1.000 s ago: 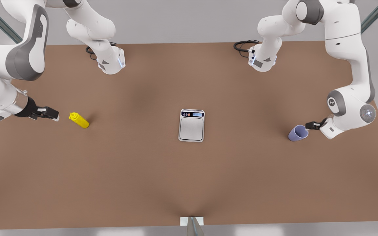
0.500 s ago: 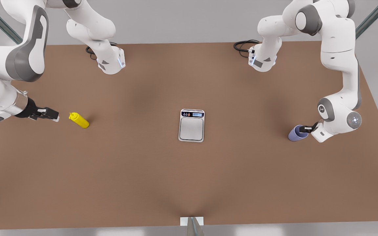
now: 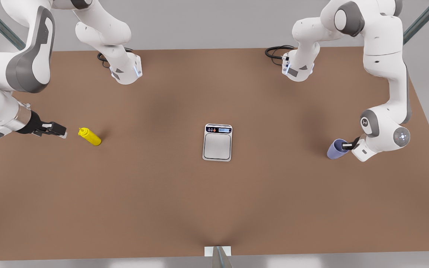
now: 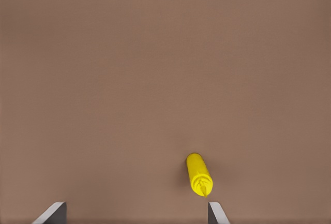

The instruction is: Move cup to the weight, pick up sauce bottle, pour sauce

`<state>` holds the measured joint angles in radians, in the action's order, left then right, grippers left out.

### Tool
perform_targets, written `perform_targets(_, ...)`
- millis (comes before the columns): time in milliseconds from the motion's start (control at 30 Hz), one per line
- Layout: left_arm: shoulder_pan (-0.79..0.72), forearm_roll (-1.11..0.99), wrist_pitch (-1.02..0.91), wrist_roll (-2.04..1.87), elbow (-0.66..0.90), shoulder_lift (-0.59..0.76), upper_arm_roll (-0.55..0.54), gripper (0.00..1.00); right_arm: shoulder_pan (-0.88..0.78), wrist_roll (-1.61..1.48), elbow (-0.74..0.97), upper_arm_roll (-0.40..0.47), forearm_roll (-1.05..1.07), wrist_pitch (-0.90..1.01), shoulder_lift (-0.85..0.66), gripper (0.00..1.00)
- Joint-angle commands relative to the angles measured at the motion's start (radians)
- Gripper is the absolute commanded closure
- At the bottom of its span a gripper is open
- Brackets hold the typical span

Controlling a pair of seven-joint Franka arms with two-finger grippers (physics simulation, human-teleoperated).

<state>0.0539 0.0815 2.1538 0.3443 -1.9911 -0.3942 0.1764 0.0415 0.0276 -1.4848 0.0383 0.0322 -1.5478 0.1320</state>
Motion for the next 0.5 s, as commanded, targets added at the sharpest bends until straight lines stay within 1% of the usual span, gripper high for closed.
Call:
perform_targets(0, -0.002, 0.031, -0.006, -0.004, 0.005, 0.003, 0.0, 0.79, 0.0, 0.0, 0.001, 0.0, 0.0, 0.0, 0.0, 0.0)
perform_targets(67, -0.112, 0.064, -0.091, -0.132, 0.057, 0.037, 0.003, 0.79, 0.0, 0.006, 0.0, 0.003, 0.011, 0.003, 0.0, 0.0)
perform_targets(100, -0.164, 0.064, -0.138, -0.22, 0.098, 0.04, 0.003, 0.79, 0.001, 0.028, 0.001, 0.009, 0.063, 0.034, 0.0, 0.0)
perform_targets(133, -0.215, 0.063, -0.186, -0.325, 0.144, 0.038, 0.002, 0.79, 0.003, 0.087, 0.0, 0.029, 0.119, 0.048, 0.001, 0.0)
perform_targets(167, -0.255, 0.063, -0.236, -0.419, 0.199, 0.029, -0.012, 0.79, 0.024, 0.23, 0.0, 0.048, 0.19, 0.06, 0.018, 0.0)
perform_targets(200, -0.256, 0.063, -0.253, -0.468, 0.224, 0.026, -0.044, 0.79, 0.072, 0.297, 0.0, 0.049, 0.274, 0.074, 0.031, 0.0)
perform_targets(267, -0.263, 0.055, -0.258, -0.636, 0.265, 0.023, -0.147, 0.79, 0.331, 0.321, 0.0, 0.049, 0.54, 0.264, 0.158, 0.0)
perform_targets(300, -0.278, 0.054, -0.258, -0.699, 0.29, 0.012, -0.176, 0.79, 0.405, 0.328, -0.008, 0.048, 0.595, 0.287, 0.21, 0.0)
perform_targets(333, -0.347, 0.052, -0.258, -0.8, 0.351, -0.023, -0.179, 0.79, 0.436, 0.339, -0.054, 0.086, 0.633, 0.293, 0.227, 0.0)
perform_targets(367, -0.408, 0.052, -0.267, -0.883, 0.411, -0.058, -0.178, 0.79, 0.442, 0.339, -0.038, 0.104, 0.657, 0.307, 0.265, 0.0)
perform_targets(400, -0.471, 0.052, -0.293, -1.004, 0.498, -0.113, -0.178, 0.79, 0.501, 0.324, -0.054, 0.107, 0.699, 0.31, 0.325, 0.0)
perform_targets(433, -0.511, 0.064, -0.304, -1.064, 0.537, -0.15, -0.179, 0.79, 0.523, 0.337, -0.066, 0.114, 0.727, 0.313, 0.393, 0.0)
perform_targets(467, -0.536, 0.075, -0.305, -1.133, 0.545, -0.17, -0.183, 0.79, 0.537, 0.334, -0.066, 0.143, 0.732, 0.377, 0.439, 0.0)
